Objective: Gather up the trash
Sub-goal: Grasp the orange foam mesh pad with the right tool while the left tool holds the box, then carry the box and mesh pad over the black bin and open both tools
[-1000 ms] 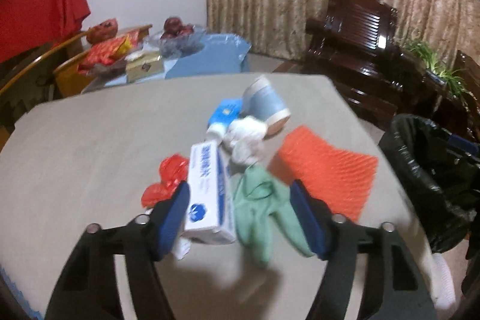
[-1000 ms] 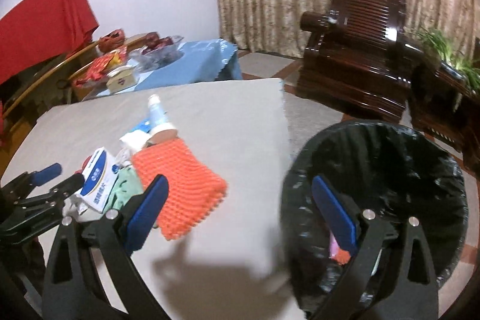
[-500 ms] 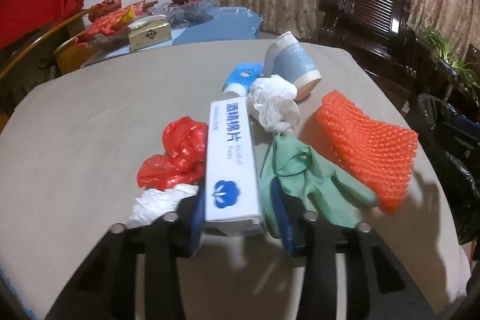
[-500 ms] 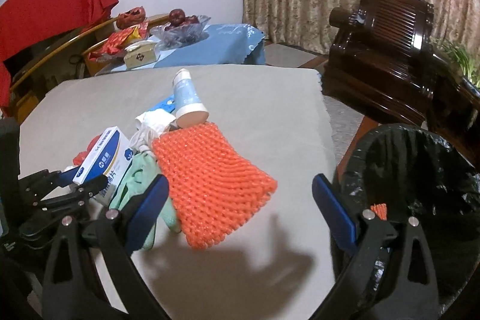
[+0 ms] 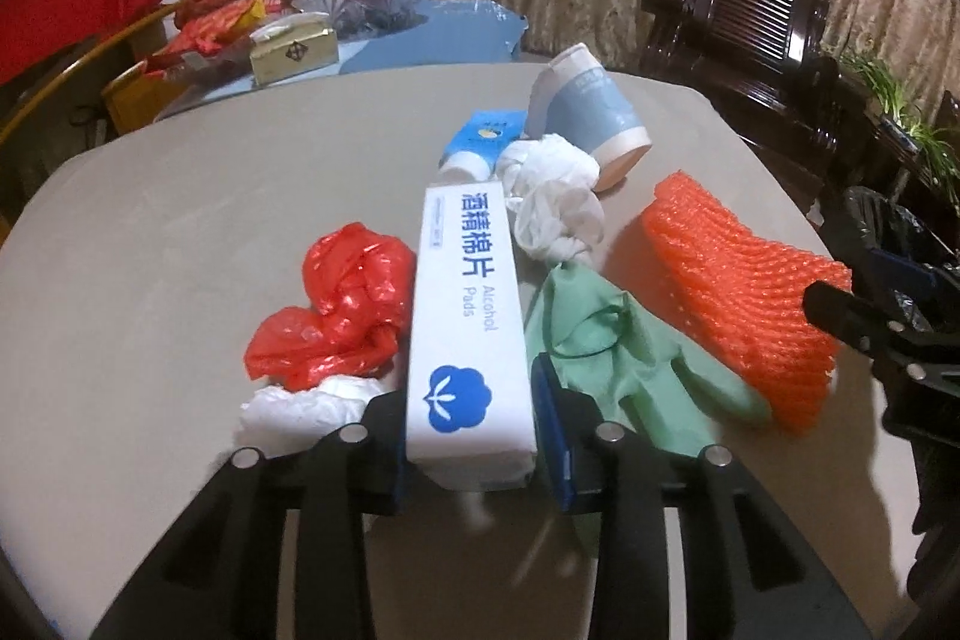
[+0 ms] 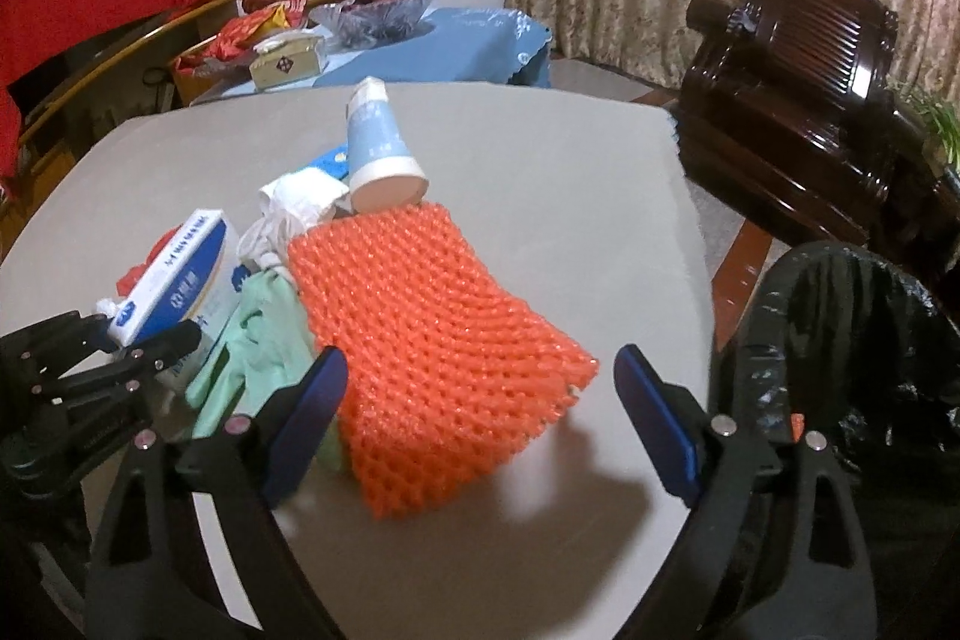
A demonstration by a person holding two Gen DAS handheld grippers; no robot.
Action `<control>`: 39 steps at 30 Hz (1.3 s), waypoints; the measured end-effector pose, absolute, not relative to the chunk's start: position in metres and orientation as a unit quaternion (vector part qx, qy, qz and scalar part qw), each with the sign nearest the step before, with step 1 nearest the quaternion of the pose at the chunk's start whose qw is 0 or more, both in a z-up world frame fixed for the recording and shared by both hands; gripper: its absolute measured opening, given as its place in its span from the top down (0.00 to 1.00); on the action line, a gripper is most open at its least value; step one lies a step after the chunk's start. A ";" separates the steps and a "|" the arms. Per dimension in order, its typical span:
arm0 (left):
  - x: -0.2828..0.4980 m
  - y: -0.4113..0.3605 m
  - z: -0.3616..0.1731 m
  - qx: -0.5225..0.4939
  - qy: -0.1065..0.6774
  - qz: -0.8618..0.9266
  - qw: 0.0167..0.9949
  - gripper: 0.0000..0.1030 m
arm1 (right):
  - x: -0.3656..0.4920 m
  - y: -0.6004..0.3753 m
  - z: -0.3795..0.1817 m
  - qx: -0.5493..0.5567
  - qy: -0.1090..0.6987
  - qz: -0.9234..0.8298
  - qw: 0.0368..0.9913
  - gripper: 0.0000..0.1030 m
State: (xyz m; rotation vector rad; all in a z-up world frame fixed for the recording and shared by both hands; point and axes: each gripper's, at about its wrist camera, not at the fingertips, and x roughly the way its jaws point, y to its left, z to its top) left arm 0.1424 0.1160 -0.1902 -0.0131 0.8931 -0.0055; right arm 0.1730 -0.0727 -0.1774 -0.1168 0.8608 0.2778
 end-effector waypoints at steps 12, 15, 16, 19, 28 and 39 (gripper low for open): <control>0.132 0.112 -0.171 0.002 0.398 0.002 0.917 0.71 | 0.208 -0.085 -0.212 -0.014 0.471 0.141 0.870 0.40; 0.131 0.111 -0.166 0.003 0.396 0.004 0.918 0.71 | 0.205 -0.082 -0.207 0.004 0.473 0.179 0.863 0.84; 0.130 0.110 -0.163 0.003 0.395 0.003 0.919 0.71 | 0.203 -0.081 -0.203 0.006 0.469 0.188 0.863 0.86; 0.129 0.108 -0.155 0.004 0.392 0.002 0.920 0.71 | 0.192 -0.075 -0.185 -0.003 0.440 0.203 0.875 0.88; 0.120 0.098 -0.125 0.000 0.374 -0.007 0.927 0.71 | 0.153 -0.095 -0.117 0.005 0.358 0.188 0.915 0.88; 0.113 0.059 -0.094 0.007 0.356 -0.048 0.933 0.71 | 0.125 -0.136 -0.076 0.022 0.325 0.140 0.935 0.87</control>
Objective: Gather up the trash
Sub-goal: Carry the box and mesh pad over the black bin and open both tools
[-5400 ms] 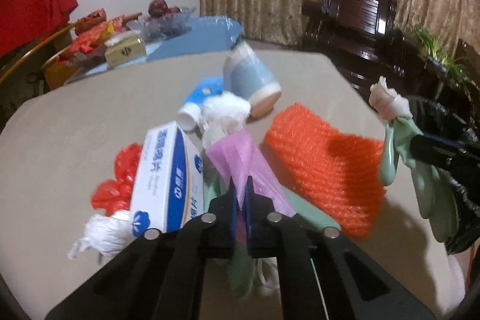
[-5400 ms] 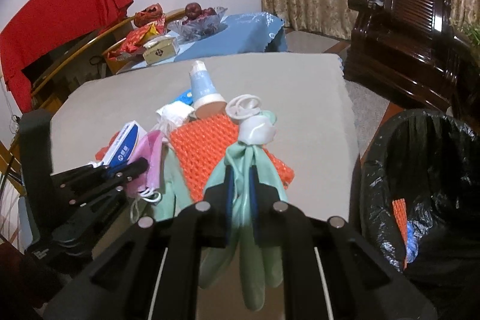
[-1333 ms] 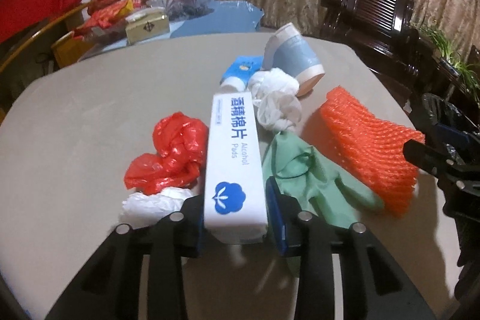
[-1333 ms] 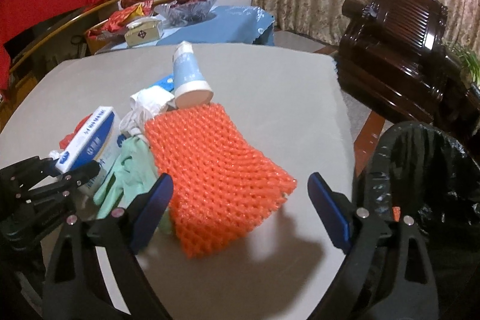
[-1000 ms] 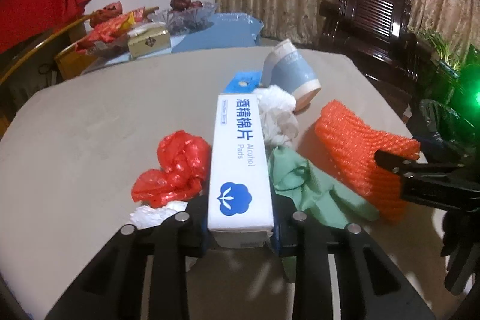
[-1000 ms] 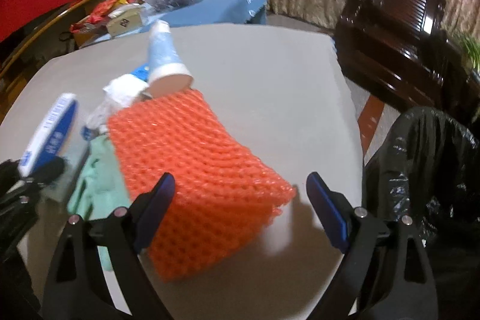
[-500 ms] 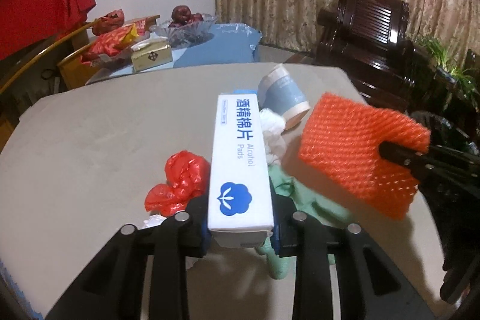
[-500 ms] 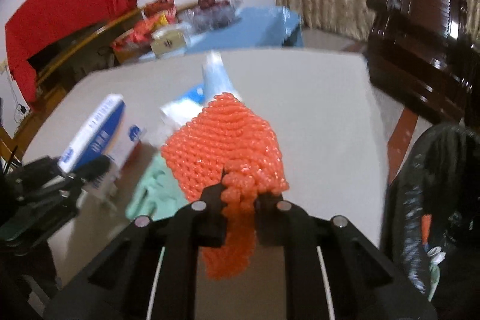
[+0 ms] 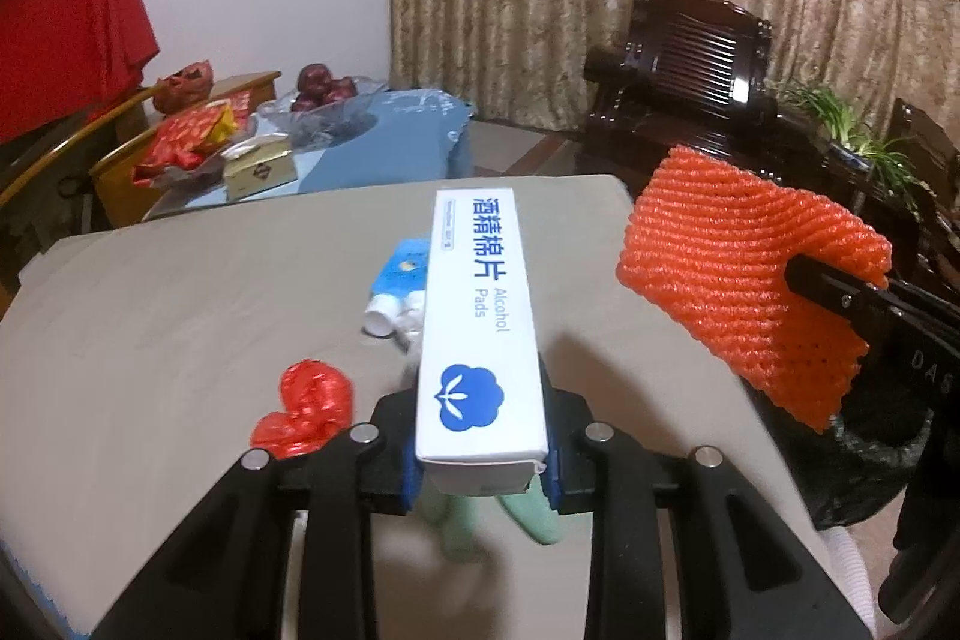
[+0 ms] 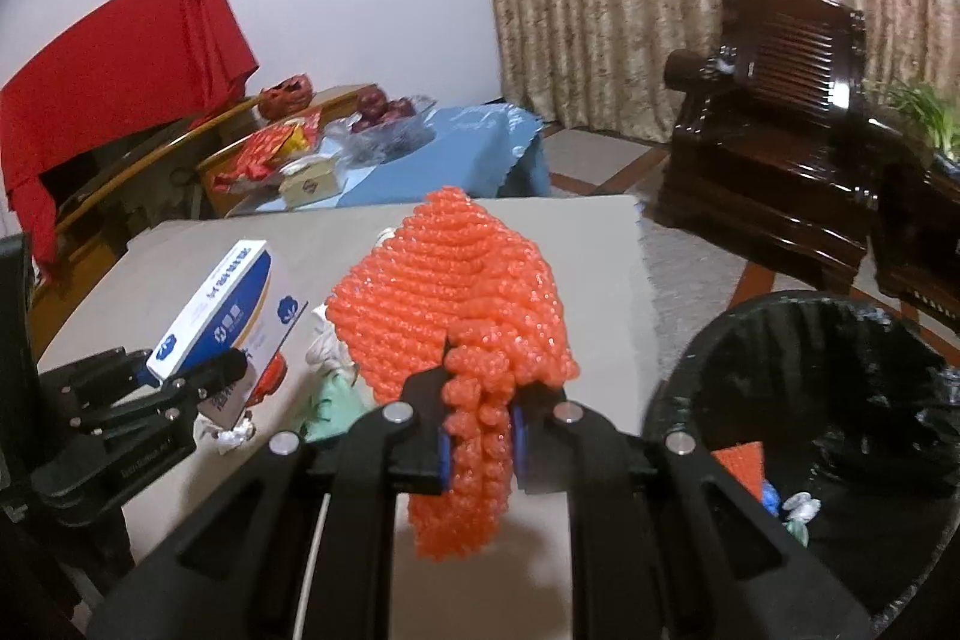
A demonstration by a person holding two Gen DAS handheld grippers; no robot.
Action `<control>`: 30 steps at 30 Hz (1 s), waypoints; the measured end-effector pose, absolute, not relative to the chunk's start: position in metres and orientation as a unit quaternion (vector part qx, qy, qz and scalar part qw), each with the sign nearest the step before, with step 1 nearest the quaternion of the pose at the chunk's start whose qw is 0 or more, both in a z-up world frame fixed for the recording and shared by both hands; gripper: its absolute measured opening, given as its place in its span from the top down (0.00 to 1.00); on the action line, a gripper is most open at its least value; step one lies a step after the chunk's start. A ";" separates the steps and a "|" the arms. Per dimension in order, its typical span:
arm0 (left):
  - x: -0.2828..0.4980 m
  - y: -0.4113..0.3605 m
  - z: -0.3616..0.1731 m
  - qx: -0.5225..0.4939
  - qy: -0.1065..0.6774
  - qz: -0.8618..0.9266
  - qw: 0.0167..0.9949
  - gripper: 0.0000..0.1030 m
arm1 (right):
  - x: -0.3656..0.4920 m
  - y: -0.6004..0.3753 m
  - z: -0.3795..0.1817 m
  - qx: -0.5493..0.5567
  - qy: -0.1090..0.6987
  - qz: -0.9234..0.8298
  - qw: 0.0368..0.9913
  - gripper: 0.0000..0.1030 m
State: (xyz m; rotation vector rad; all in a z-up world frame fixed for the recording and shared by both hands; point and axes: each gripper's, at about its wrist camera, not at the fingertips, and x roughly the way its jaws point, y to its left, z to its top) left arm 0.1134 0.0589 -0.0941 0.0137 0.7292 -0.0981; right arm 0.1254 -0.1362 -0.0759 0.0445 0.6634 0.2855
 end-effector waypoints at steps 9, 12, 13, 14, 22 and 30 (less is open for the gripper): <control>0.113 0.028 -0.083 0.009 0.355 -0.080 0.931 0.71 | 0.115 -0.164 -0.062 0.025 0.314 0.100 0.944 0.87; 0.113 0.015 -0.078 0.012 0.350 -0.092 0.932 0.71 | 0.111 -0.176 -0.057 0.026 0.310 0.084 0.947 0.87; 0.113 0.009 -0.075 0.013 0.349 -0.098 0.932 0.71 | 0.110 -0.179 -0.056 0.027 0.309 0.079 0.947 0.87; 0.113 0.004 -0.074 0.013 0.348 -0.103 0.932 0.71 | 0.109 -0.184 -0.055 0.028 0.307 0.074 0.948 0.87; 0.115 -0.039 -0.062 0.024 0.333 -0.143 0.932 0.71 | 0.094 -0.233 -0.051 0.033 0.302 0.020 0.953 0.87; 0.116 -0.078 -0.058 0.034 0.325 -0.179 0.928 0.71 | 0.081 -0.276 -0.055 0.034 0.300 -0.032 0.953 0.87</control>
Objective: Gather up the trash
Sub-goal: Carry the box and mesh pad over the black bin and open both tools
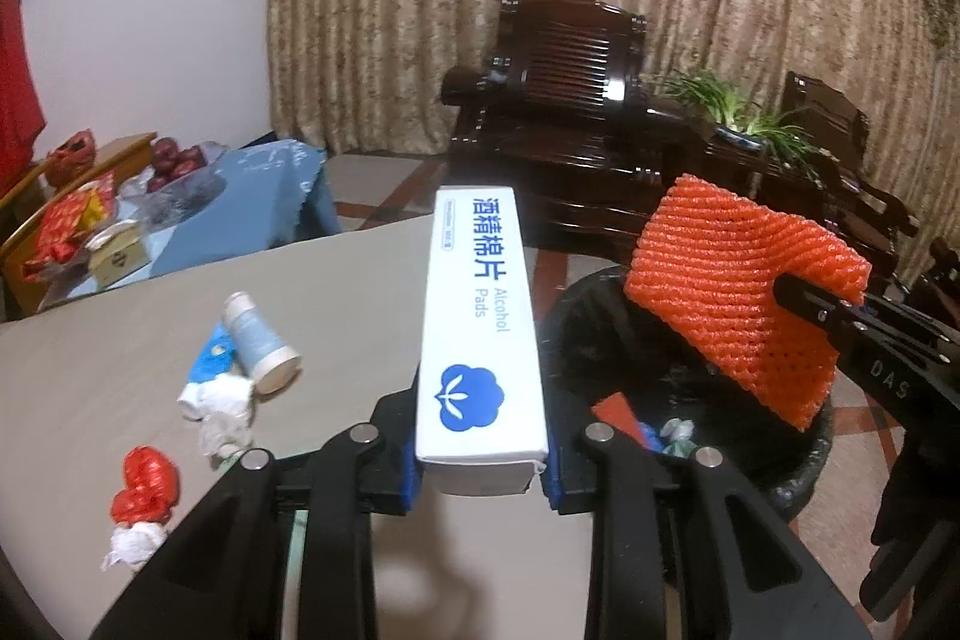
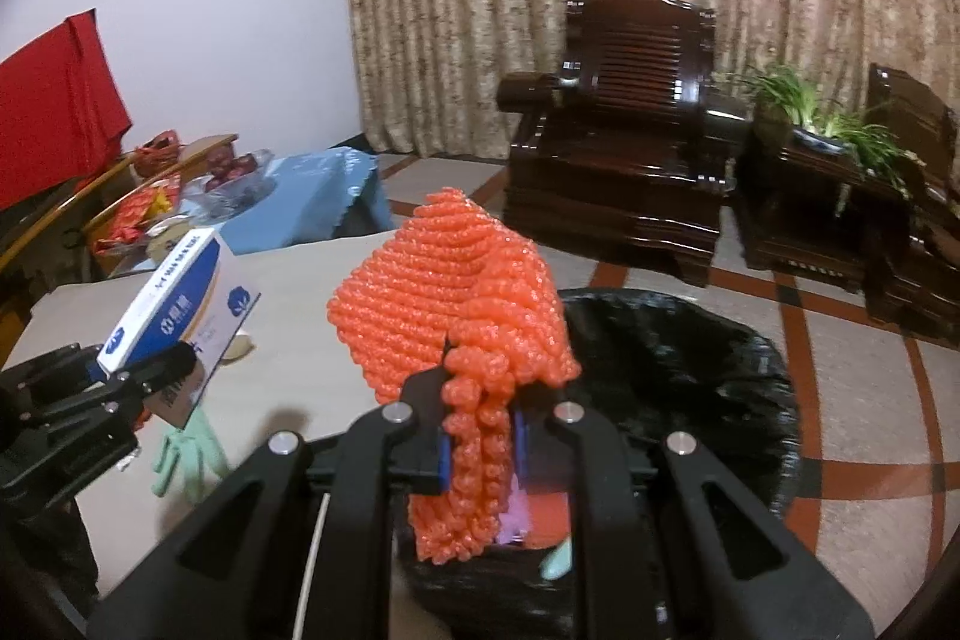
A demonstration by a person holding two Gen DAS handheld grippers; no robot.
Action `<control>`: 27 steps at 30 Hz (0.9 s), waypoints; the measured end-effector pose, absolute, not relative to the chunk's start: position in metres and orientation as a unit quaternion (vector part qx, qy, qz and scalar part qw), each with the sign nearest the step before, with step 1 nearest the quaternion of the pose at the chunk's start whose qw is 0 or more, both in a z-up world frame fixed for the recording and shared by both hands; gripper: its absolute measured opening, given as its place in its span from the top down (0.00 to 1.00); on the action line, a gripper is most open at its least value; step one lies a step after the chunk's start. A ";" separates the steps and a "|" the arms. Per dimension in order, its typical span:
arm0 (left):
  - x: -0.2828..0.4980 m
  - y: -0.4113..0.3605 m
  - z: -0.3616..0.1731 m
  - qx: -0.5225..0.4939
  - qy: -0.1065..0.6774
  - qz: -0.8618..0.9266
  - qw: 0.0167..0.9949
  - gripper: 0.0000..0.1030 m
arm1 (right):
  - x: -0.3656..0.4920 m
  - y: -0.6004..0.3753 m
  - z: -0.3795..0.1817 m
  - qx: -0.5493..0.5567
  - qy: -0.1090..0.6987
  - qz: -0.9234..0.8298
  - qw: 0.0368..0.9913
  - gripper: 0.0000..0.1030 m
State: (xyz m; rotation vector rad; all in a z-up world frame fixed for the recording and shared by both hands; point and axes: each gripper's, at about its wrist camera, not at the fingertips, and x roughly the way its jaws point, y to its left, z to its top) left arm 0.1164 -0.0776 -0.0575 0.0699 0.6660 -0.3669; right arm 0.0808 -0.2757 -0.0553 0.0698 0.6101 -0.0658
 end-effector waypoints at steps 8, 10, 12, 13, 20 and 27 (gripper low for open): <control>0.120 -0.124 -0.057 0.048 0.317 -0.220 0.921 0.71 | 0.068 -0.312 -0.060 0.035 0.302 -0.074 0.950 0.87; 0.121 -0.135 -0.057 0.051 0.314 -0.230 0.920 0.71 | 0.067 -0.322 -0.062 0.036 0.303 -0.086 0.948 0.87; 0.122 -0.150 -0.058 0.055 0.310 -0.241 0.918 0.71 | 0.064 -0.334 -0.065 0.037 0.305 -0.097 0.947 0.87; 0.122 -0.156 -0.058 0.057 0.309 -0.245 0.917 0.71 | 0.063 -0.338 -0.067 0.038 0.306 -0.101 0.946 0.87; 0.132 -0.200 -0.074 0.069 0.312 -0.275 0.907 0.71 | 0.065 -0.368 -0.084 0.046 0.320 -0.129 0.937 0.86; 0.149 -0.221 -0.094 0.077 0.326 -0.296 0.895 0.64 | 0.081 -0.380 -0.108 0.051 0.346 -0.138 0.927 0.79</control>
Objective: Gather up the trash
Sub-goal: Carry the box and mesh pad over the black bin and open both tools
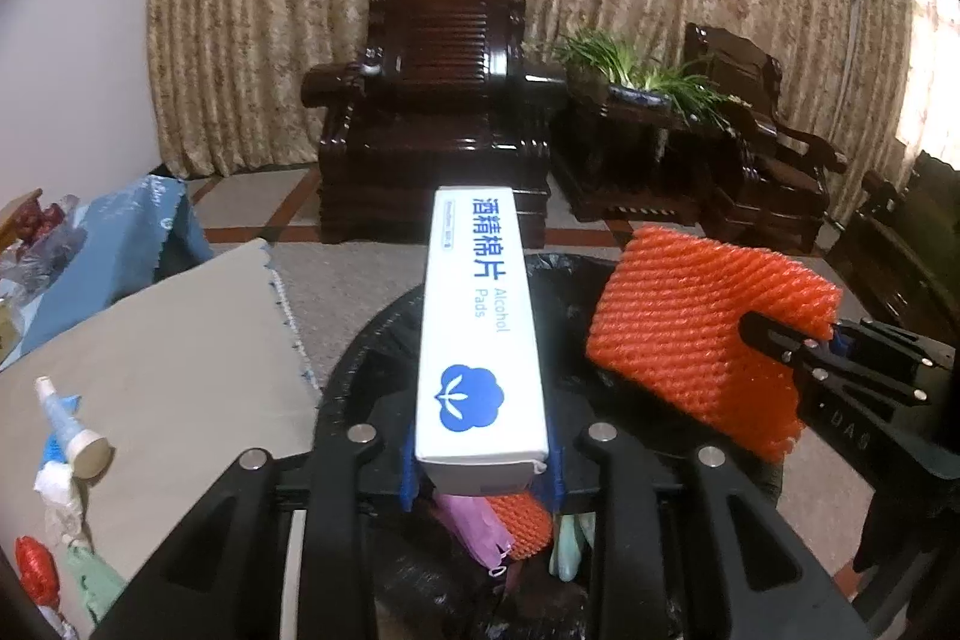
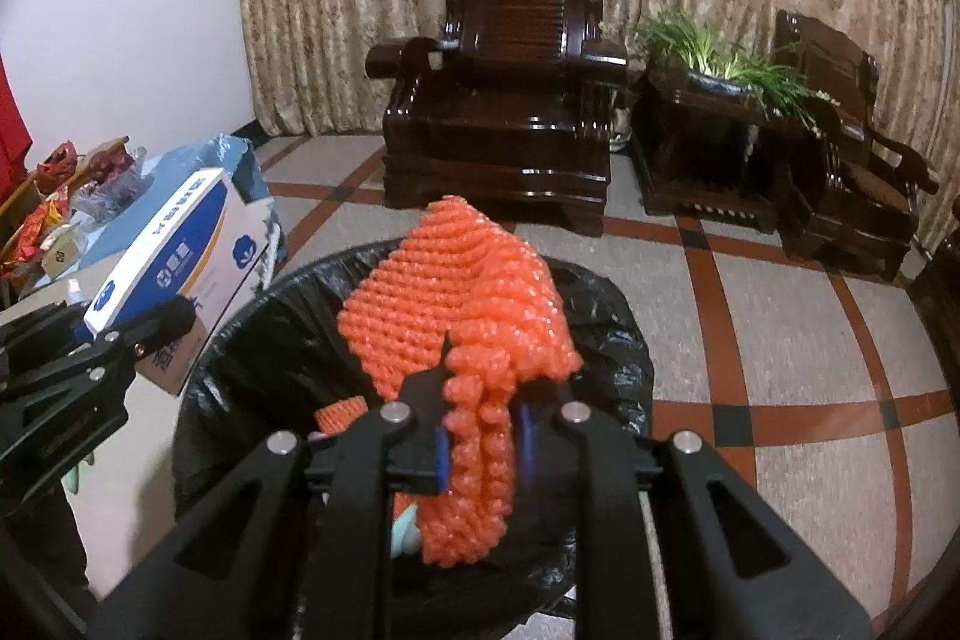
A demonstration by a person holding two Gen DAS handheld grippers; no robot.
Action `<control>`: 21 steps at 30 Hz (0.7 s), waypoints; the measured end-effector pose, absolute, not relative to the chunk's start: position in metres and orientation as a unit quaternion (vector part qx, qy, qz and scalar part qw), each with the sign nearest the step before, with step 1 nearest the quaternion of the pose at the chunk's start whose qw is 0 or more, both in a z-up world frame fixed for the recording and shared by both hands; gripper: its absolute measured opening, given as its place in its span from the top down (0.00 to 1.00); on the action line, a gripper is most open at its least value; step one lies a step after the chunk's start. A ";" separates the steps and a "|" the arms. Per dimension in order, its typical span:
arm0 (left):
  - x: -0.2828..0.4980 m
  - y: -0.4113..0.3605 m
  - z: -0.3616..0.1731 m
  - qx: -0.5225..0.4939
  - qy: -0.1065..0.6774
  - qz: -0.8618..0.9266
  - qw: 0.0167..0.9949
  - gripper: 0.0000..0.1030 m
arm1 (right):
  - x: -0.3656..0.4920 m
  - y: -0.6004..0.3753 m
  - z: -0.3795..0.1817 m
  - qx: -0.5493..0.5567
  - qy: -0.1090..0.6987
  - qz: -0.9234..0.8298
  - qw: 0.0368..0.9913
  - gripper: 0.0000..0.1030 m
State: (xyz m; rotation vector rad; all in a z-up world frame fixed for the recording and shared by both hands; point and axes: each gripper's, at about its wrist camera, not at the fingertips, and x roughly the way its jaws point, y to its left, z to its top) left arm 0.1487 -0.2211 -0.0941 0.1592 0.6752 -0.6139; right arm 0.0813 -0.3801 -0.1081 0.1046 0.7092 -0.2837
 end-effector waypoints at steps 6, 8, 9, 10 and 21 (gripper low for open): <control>0.157 -0.205 -0.097 0.066 0.324 -0.288 0.899 0.35 | 0.083 -0.377 -0.118 0.040 0.352 -0.152 0.923 0.23; 0.157 -0.197 -0.096 0.064 0.322 -0.280 0.902 0.29 | 0.081 -0.374 -0.119 0.035 0.349 -0.155 0.923 0.14; 0.158 -0.191 -0.094 0.062 0.321 -0.276 0.904 0.26 | 0.080 -0.374 -0.118 0.035 0.348 -0.154 0.924 0.12; 0.157 -0.183 -0.092 0.059 0.318 -0.268 0.907 0.24 | 0.078 -0.370 -0.117 0.037 0.346 -0.150 0.925 0.12; 0.147 -0.077 -0.087 0.029 0.319 -0.173 0.931 0.06 | 0.085 -0.308 -0.104 0.049 0.346 -0.076 0.934 0.07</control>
